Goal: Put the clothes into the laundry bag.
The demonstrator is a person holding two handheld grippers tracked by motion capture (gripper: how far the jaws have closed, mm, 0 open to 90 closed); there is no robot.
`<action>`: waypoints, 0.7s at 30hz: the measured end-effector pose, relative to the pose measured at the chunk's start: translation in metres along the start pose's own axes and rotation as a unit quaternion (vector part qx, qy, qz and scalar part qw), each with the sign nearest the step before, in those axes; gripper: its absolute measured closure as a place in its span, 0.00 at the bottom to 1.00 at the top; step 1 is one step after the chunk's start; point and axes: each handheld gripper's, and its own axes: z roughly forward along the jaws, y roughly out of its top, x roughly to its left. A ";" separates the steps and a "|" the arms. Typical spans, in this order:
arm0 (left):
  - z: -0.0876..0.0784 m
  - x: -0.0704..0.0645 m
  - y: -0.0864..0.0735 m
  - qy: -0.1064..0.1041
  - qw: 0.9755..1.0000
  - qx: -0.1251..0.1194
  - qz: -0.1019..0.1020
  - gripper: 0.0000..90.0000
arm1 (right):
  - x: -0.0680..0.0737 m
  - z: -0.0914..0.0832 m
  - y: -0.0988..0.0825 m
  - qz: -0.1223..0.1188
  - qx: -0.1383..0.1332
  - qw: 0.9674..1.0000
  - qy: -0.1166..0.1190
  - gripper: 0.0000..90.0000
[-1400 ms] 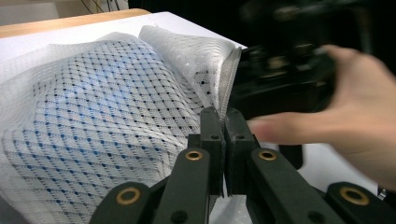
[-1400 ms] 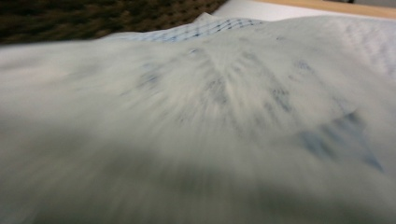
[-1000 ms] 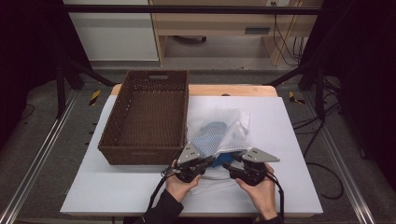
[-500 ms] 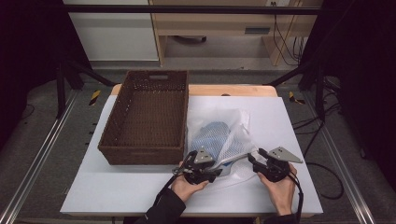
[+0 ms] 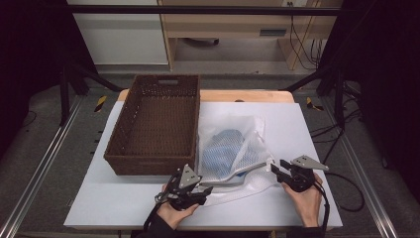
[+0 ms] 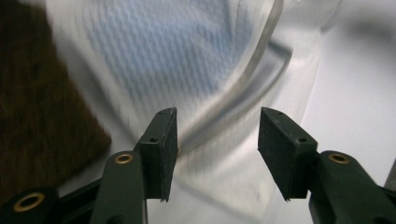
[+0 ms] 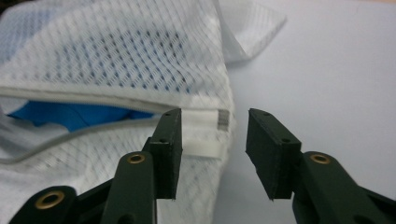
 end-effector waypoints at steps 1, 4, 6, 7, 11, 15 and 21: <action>0.001 0.001 -0.005 0.001 1.000 0.003 -0.006 0.55 | -0.002 0.001 -0.002 0.002 0.009 1.000 0.000 0.66; 0.008 0.004 -0.017 -0.004 1.000 0.016 -0.022 0.55 | -0.002 0.005 -0.005 0.001 0.025 1.000 0.001 0.72; 0.015 0.004 -0.022 -0.008 0.999 0.025 -0.027 0.56 | -0.001 0.009 -0.008 0.000 0.038 0.999 0.011 0.76; 0.015 0.003 -0.023 -0.006 1.000 0.019 -0.022 0.56 | 0.000 0.011 -0.009 0.001 0.044 0.999 0.014 0.80; 0.018 -0.003 -0.022 0.013 0.999 0.015 -0.026 0.68 | 0.003 0.014 -0.013 0.000 0.063 0.998 0.017 0.96; 0.019 -0.001 -0.020 0.037 0.999 0.022 -0.027 0.90 | 0.004 0.011 -0.015 0.008 0.064 0.998 0.020 0.99; 0.018 0.005 -0.019 0.022 0.999 0.023 -0.016 1.00 | 0.010 0.003 -0.017 0.012 0.069 0.997 0.024 1.00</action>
